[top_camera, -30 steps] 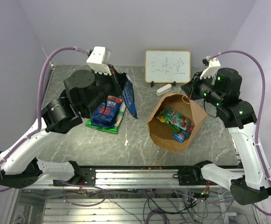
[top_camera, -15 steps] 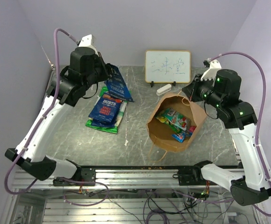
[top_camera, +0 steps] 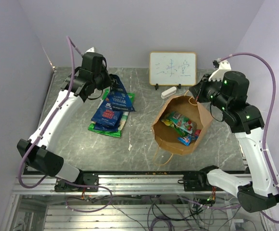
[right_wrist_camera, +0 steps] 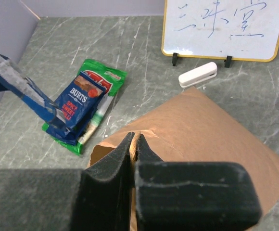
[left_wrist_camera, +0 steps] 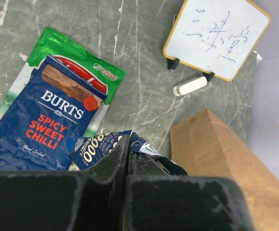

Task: Take the snacks out of the paper bag
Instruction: Place the snack at the center of the board.

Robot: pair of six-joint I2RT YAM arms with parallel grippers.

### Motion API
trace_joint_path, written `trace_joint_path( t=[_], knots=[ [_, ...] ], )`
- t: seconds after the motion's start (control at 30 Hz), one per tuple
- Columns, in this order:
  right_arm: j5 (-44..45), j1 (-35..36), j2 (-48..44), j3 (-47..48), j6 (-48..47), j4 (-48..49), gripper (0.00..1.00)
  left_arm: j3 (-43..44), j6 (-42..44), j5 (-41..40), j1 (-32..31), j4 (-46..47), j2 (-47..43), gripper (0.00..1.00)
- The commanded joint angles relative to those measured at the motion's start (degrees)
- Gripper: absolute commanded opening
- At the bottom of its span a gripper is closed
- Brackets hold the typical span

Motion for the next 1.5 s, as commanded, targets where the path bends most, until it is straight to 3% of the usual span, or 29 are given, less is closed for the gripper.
trace_joint_path(
  t=[0.0, 0.43, 0.53, 0.7, 0.93, 1.03, 1.47],
  knots=[
    [1.2, 0.1, -1.7, -2.4, 1.4, 4.8, 0.00, -1.4, -3.0, 0.6, 0.5, 5.8, 3.3, 0.07],
    [-1.0, 0.1, -1.0, -2.4, -3.2, 4.1, 0.00, 13.5, -0.1, 3.8, 4.2, 10.9, 19.8, 0.07],
    [-0.3, 0.2, -1.4, -3.0, -4.0, 4.5, 0.00, 10.6, 13.0, 11.5, 4.3, 21.7, 19.6, 0.07],
    [0.2, 0.1, -1.8, -2.0, -5.2, 3.2, 0.00, 14.7, 35.7, 13.4, 4.4, 19.7, 20.8, 0.07],
    [-0.9, 0.2, -1.8, -2.2, -5.5, 2.9, 0.00, 6.6, 56.5, 15.7, 4.4, 22.0, 19.2, 0.07],
    [-1.6, 0.1, -1.1, -1.7, -5.7, 2.5, 0.00, -1.4, 63.9, 17.6, 4.3, 26.2, 16.4, 0.07],
    [-3.1, 0.1, -0.8, -2.1, -6.4, 3.0, 0.00, -24.3, 71.1, 17.6, 4.4, 30.1, 1.8, 0.07]
  ],
)
